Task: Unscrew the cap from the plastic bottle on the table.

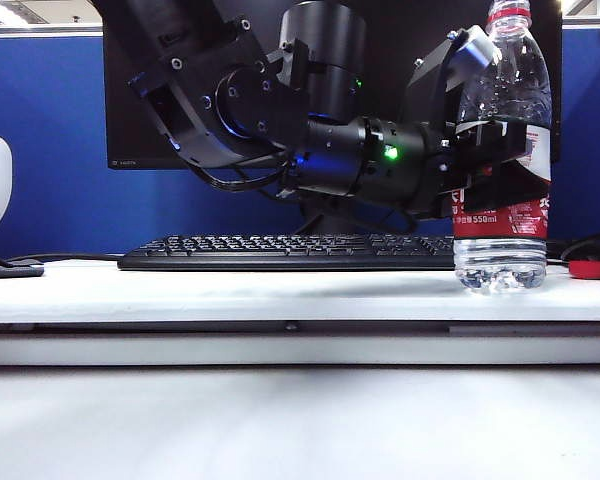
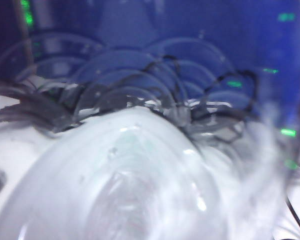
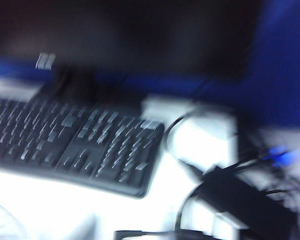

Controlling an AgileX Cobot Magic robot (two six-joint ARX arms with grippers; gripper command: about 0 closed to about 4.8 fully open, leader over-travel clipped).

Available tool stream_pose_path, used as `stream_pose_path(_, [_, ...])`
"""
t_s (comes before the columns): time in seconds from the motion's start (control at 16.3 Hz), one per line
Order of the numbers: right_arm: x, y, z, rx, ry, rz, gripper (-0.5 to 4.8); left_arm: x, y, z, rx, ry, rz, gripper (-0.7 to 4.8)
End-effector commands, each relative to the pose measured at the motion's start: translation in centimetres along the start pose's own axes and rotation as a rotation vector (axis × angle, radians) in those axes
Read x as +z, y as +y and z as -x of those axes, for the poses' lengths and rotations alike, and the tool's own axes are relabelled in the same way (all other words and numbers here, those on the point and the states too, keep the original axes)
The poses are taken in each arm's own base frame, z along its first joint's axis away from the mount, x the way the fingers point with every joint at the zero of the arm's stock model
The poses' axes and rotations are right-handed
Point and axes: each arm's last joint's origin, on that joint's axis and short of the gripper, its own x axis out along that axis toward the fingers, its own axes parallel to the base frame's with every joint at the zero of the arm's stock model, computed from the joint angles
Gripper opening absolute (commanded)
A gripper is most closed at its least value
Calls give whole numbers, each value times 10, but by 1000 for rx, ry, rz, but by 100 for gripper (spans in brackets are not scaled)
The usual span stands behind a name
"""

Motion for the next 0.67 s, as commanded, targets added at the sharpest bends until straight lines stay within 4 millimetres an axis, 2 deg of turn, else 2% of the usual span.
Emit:
stream_pose_path(0.06, [3,13,46,-1,-37,16,-2,-9,0,0,9,52,22,116])
stream_pose_path(0.18, [-3,25,92,-2,-94,31,-2,-9,1,1,10,52,13,116])
stream_pose_path(0.37, [-17,39,138,6,-179,-1,-2,-9,1,0,10,52,6,116])
stream_pose_path(0.49, [-35,45,161,10,-165,-53,-2,-9,1,1,10,51,6,116])
stream_pose_path(0.55, [-41,47,166,0,-153,-56,-2,-9,1,0,9,51,7,116])
stream_pose_path(0.67, [-49,46,164,-1,-65,-81,-2,-9,0,0,20,52,4,116])
